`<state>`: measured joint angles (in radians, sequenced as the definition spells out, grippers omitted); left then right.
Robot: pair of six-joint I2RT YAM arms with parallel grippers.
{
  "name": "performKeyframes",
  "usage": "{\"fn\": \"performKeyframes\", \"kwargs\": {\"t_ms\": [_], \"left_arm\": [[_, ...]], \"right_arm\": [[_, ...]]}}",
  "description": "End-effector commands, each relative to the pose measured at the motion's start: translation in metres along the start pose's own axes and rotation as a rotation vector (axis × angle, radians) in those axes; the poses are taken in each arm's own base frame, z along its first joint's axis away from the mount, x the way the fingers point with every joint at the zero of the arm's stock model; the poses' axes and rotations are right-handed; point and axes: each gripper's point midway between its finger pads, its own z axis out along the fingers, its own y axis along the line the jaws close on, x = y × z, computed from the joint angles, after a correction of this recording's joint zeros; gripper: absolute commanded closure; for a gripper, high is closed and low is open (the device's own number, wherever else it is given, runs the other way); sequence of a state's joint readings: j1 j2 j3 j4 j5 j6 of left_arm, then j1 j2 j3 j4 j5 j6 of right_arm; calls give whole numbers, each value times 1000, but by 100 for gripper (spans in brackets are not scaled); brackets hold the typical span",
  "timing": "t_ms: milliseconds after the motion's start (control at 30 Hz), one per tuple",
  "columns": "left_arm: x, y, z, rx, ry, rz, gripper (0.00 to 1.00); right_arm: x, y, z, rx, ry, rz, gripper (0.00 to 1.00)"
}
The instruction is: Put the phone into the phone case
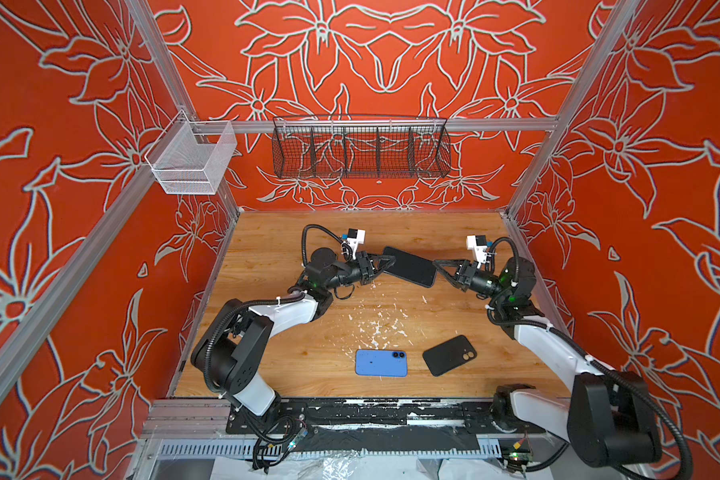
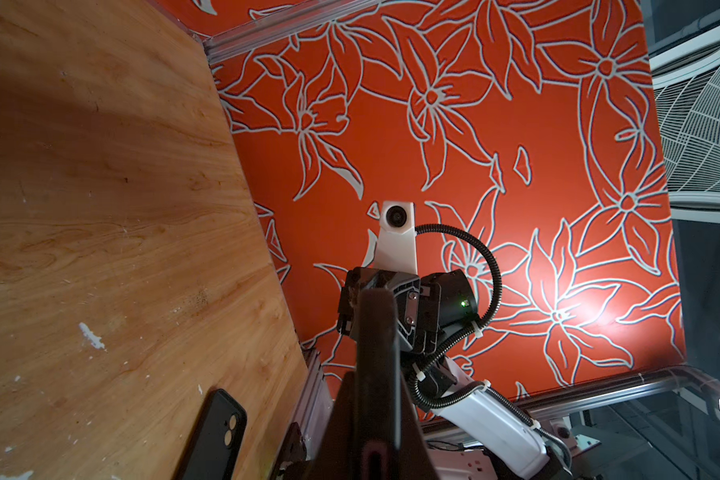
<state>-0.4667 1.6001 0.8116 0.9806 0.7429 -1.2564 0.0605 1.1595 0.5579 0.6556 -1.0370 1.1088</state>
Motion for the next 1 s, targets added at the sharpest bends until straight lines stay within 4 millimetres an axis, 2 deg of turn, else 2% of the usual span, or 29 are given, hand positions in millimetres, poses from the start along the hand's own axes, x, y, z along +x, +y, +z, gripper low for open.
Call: {"fn": "performKeyframes", "kwargs": {"t_ms": [0,67,233,333,433,667,967], "left_arm": [[-11,-34,6,92,-12,98,100],[-12,-31,2,80,5,100,100],[-2,-35,-8,78,173,122,100],[7,-43,-13,90,282,133,100],[15,-45,-14,83,365,121,100],[25,-48,-19,38,440,172,100],[19,-55,-14,74,443,167,100]], "right_arm": [[17,8,0,-31,79,-24,100],[21,8,-1,-16,109,-37,100],[23,9,-4,21,148,-108,70],[23,18,-2,-25,183,-134,59],[22,21,1,-48,202,-139,54],[28,42,11,-106,262,-163,49],[55,51,31,-167,379,-137,57]]}}
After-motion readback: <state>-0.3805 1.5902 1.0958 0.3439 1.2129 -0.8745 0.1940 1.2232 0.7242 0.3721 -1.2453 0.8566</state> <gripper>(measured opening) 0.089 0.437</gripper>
